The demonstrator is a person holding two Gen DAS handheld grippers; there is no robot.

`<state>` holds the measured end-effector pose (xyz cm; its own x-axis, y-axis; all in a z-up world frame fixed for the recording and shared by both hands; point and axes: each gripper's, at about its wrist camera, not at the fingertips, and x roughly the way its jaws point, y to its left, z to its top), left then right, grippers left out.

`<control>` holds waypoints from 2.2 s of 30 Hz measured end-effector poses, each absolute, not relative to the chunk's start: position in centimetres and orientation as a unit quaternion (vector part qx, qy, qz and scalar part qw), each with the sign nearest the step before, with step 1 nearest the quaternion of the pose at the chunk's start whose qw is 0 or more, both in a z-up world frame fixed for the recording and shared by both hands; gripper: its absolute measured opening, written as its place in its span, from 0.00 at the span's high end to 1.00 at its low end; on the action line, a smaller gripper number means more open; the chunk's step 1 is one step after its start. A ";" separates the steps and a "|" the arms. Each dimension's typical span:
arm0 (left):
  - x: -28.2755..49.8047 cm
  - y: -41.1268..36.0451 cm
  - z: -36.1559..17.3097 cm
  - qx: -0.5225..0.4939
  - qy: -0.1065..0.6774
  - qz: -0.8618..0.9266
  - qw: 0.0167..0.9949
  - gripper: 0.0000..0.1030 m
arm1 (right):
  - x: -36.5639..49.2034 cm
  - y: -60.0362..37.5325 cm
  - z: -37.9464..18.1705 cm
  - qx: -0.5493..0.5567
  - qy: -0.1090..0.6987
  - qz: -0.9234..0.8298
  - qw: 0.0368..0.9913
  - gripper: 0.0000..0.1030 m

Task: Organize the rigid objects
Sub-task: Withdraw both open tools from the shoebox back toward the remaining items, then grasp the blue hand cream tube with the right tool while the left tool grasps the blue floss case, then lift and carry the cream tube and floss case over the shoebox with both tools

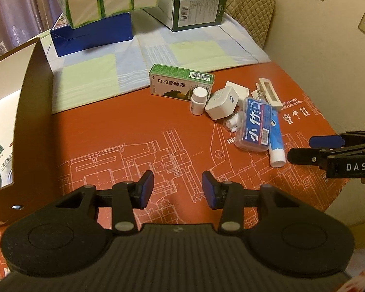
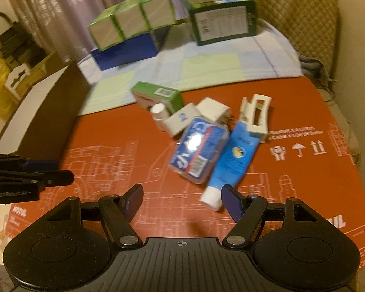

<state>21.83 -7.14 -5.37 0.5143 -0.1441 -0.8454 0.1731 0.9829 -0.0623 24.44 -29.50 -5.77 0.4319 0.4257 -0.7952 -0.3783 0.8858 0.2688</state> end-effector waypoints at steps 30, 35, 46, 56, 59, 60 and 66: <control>27.4 -15.0 -9.5 0.081 0.486 -0.174 0.853 0.61 | 29.3 -31.2 -11.0 0.040 0.524 0.184 0.831 0.51; 27.5 -15.8 -9.7 0.087 0.486 -0.184 0.850 0.57 | 29.6 -31.3 -12.2 0.053 0.533 0.187 0.823 0.55; 27.2 -18.9 -10.3 0.120 0.473 -0.221 0.844 0.54 | 29.2 -33.4 -11.7 0.051 0.540 0.172 0.822 0.73; 28.2 -21.6 -11.9 0.144 0.471 -0.213 0.844 0.49 | 28.1 -35.8 -11.4 0.041 0.533 0.155 0.831 0.73; 28.9 -22.0 -12.2 0.134 0.475 -0.199 0.847 0.46 | 28.1 -35.5 -11.6 0.030 0.532 0.155 0.832 0.69; 29.2 -22.2 -12.4 0.133 0.477 -0.194 0.847 0.46 | 28.1 -35.3 -11.6 0.026 0.529 0.155 0.834 0.66; 29.2 -22.0 -12.7 0.132 0.471 -0.191 0.851 0.49 | 28.4 -34.7 -11.8 0.014 0.519 0.157 0.840 0.63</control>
